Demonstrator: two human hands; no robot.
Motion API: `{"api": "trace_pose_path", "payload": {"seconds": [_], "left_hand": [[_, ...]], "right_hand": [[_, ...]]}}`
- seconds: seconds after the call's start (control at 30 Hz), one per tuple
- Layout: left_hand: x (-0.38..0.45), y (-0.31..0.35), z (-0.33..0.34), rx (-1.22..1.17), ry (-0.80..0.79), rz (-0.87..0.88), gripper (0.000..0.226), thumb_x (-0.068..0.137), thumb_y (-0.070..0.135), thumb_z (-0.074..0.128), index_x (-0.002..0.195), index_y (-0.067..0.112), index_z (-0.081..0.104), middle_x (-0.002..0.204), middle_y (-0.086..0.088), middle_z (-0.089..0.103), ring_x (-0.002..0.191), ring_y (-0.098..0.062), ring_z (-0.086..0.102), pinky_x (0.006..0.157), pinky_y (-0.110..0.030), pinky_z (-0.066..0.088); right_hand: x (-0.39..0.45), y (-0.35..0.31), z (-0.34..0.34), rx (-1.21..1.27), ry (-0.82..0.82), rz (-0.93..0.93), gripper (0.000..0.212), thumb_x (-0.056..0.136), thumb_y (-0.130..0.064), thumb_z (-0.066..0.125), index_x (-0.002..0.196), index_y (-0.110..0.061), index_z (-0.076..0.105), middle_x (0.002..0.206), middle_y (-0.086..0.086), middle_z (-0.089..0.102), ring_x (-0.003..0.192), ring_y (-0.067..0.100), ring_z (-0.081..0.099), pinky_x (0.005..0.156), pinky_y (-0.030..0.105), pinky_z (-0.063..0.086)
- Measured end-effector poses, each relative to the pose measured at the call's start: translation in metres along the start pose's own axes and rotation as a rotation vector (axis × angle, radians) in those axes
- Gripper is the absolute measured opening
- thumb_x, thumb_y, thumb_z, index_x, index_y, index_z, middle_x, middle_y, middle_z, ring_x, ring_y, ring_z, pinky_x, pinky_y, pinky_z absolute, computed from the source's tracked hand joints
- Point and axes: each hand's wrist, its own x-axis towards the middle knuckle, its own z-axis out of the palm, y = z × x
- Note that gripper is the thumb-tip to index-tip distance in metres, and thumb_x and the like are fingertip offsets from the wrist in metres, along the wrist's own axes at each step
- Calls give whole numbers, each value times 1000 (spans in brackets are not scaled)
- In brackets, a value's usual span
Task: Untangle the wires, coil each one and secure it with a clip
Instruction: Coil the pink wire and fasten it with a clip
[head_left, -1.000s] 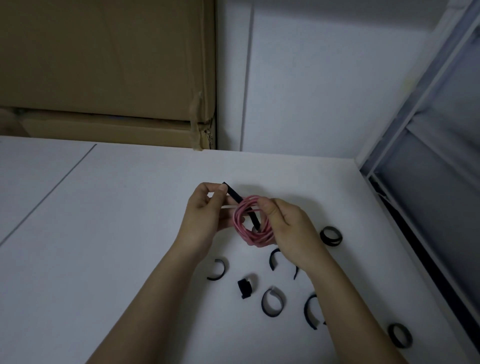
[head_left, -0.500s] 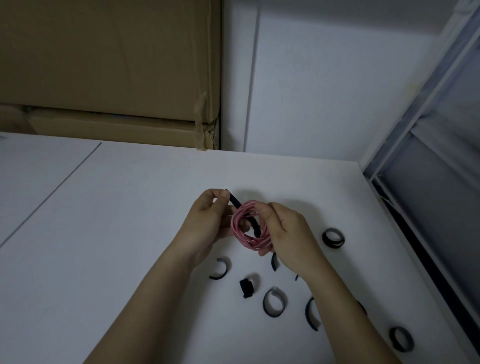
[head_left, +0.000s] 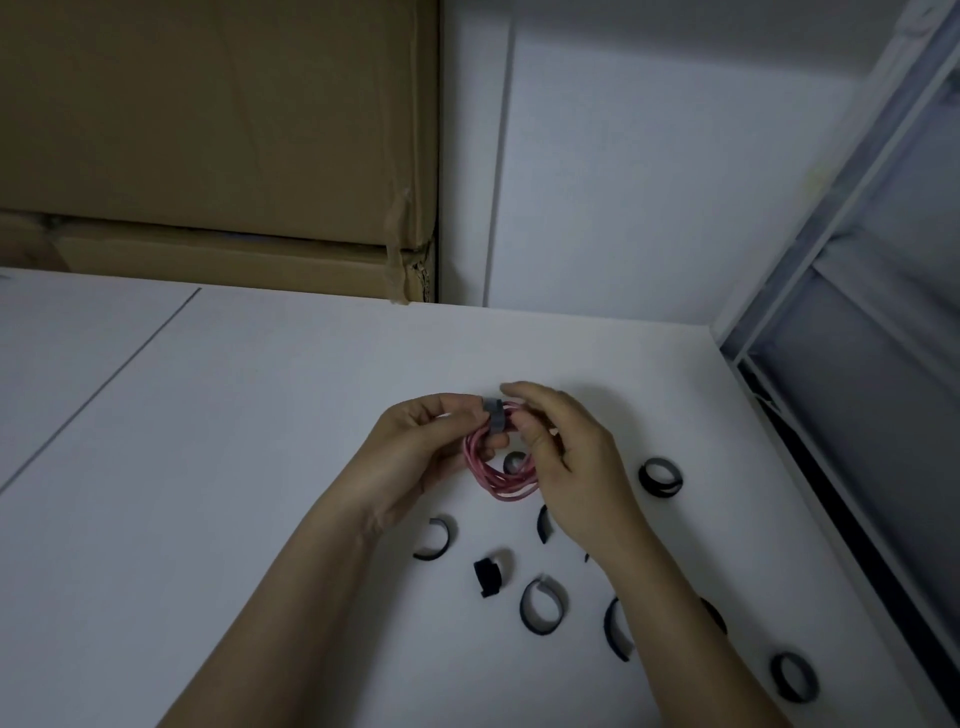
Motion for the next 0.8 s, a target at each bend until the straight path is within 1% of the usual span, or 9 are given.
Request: {"api": "trace_pose_path", "payload": {"seconds": [0.1, 0.23, 0.33, 0.43, 0.5, 0.6, 0.63, 0.7, 0.8], "left_hand": [[-1, -1, 2, 82, 49, 52, 16, 88, 6, 60, 97, -2, 70, 86, -13, 74, 72, -17, 70, 66, -21, 55], [-1, -3, 4, 111, 81, 102, 11, 87, 4, 61, 91, 1, 71, 81, -11, 74, 71, -17, 70, 67, -20, 55], [1, -5, 5, 184, 61, 128, 11, 88, 6, 61, 90, 4, 71, 77, -11, 74, 72, -17, 70, 68, -21, 55], [0, -6, 5, 235, 13, 162, 13, 86, 15, 62, 89, 7, 71, 82, -10, 75, 77, -17, 71, 73, -22, 55], [-3, -6, 7, 255, -50, 190, 18, 78, 19, 66, 91, 8, 72, 86, -9, 75, 82, -17, 71, 77, -22, 55], [-4, -8, 9, 308, -52, 250, 16, 79, 5, 71, 95, 6, 71, 90, -10, 75, 88, -23, 71, 83, -29, 56], [-3, -9, 9, 365, -35, 285, 14, 81, 1, 70, 95, 6, 71, 89, -8, 75, 87, -23, 71, 82, -29, 57], [-4, -10, 10, 539, -10, 387, 16, 85, 0, 68, 96, 12, 70, 88, 1, 73, 84, -15, 71, 77, -25, 55], [-6, -11, 12, 659, 28, 507, 28, 88, 5, 65, 107, 23, 54, 90, 11, 71, 84, -8, 68, 74, -19, 53]], "right_hand": [[0, 1, -2, 5, 31, -99, 22, 92, -16, 53, 108, -19, 67, 103, -15, 63, 97, 9, 62, 78, 23, 52], [-2, -5, -5, 129, 10, -70, 20, 89, -15, 63, 99, -31, 67, 97, -15, 67, 92, 6, 65, 73, 21, 54], [-2, -7, -3, 131, 61, -25, 24, 86, -14, 70, 87, -37, 65, 87, -12, 70, 84, 8, 67, 73, 28, 55], [-1, -4, -5, 180, 78, 79, 14, 85, -15, 72, 81, -28, 67, 81, -7, 70, 79, 13, 68, 72, 33, 57], [0, -5, -7, 219, 70, 117, 7, 84, -15, 72, 82, -19, 67, 79, -4, 70, 77, 12, 68, 69, 28, 56], [2, -6, -10, 249, 60, 135, 7, 83, -11, 73, 87, -15, 69, 81, -7, 70, 77, 6, 66, 69, 18, 52], [2, -7, -10, 263, 52, 136, 9, 82, -9, 73, 88, -15, 70, 83, -7, 70, 78, 7, 67, 70, 18, 52], [2, -8, -12, 291, 47, 125, 11, 81, -5, 73, 86, -15, 71, 82, -4, 72, 78, 9, 68, 72, 19, 52], [3, -10, -14, 374, 77, 151, 9, 81, -5, 72, 82, -14, 73, 80, -1, 73, 78, 13, 69, 73, 22, 54]]}}
